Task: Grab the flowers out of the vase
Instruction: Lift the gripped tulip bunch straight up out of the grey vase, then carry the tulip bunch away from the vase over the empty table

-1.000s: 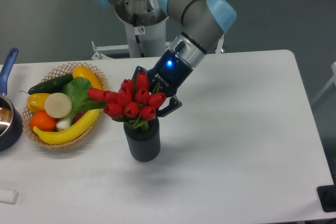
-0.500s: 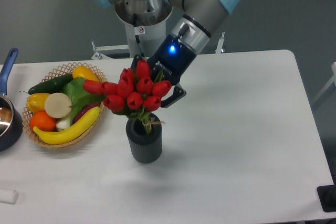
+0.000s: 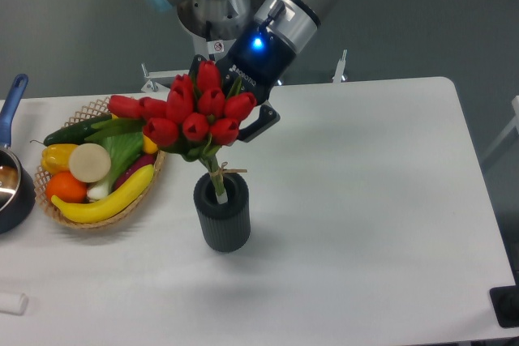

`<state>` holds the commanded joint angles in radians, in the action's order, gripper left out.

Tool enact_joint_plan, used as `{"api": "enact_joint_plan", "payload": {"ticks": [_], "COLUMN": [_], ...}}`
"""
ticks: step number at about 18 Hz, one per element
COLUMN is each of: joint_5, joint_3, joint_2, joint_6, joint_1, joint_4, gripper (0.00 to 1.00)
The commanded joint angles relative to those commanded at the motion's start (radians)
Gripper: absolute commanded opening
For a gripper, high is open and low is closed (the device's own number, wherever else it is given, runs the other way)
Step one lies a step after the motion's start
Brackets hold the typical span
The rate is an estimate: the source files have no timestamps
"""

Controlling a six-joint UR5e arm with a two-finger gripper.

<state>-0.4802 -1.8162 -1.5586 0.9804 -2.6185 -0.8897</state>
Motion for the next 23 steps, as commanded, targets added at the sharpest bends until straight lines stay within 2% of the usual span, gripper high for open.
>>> {"api": "enact_joint_plan", "payload": {"ticks": [9,14,16,18,23], "joint_5": [-0.005,-0.008,-0.011,-0.018,-0.038], "joint_3": [-0.005,-0.005,-0.003,-0.002,0.008], "joint_2": [0.066,0.072,0.066,0.057,-0.035], "joint_6": [-0.1,-0.095,-0.092,-0.089,0.018], "joint_1": [-0.009,-0.129,-0.184,-0.202,-0.279], "joint_4": [0.0,0.003,0.012,0.034,0.048], "gripper": [0.52,0.52,0.52,0.52,0.52]}}
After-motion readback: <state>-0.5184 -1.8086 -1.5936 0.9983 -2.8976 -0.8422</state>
